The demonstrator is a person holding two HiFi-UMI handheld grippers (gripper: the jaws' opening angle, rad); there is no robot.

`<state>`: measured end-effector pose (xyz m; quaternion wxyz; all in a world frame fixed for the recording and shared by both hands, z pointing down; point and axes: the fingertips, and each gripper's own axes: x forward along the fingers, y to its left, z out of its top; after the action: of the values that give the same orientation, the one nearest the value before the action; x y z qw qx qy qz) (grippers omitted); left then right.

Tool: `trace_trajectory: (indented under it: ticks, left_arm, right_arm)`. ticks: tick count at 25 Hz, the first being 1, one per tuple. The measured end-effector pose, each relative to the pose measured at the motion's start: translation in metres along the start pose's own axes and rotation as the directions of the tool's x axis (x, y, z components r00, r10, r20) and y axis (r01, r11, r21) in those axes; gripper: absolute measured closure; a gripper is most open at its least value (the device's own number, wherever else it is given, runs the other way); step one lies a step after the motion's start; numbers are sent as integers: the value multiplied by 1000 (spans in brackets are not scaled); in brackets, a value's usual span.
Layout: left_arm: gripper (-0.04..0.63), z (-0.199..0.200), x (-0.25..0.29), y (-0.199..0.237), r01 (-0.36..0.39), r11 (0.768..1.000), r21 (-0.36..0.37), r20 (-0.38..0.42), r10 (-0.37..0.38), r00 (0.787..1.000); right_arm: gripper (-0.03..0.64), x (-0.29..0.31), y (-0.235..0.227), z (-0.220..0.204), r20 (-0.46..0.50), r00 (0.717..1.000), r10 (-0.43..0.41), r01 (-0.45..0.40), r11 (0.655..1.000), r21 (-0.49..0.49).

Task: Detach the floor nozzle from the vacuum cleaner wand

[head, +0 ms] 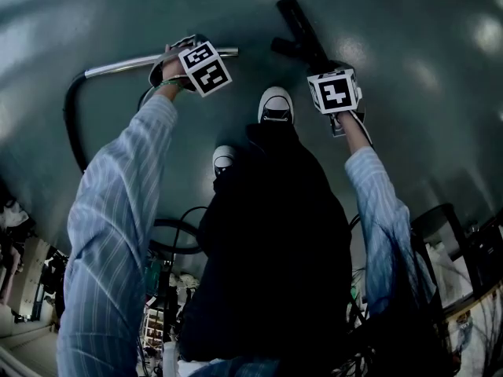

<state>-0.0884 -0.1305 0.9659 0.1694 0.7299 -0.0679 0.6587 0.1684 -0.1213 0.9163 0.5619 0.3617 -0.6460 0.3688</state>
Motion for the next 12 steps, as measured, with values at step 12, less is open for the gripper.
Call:
trace_trajectory:
  ticks: [12]
  left_arm:
    - [403, -6, -89, -13, 11, 941, -338, 164, 47, 985]
  right_arm:
    - [387, -75, 46, 20, 94, 994, 62, -77, 984, 164]
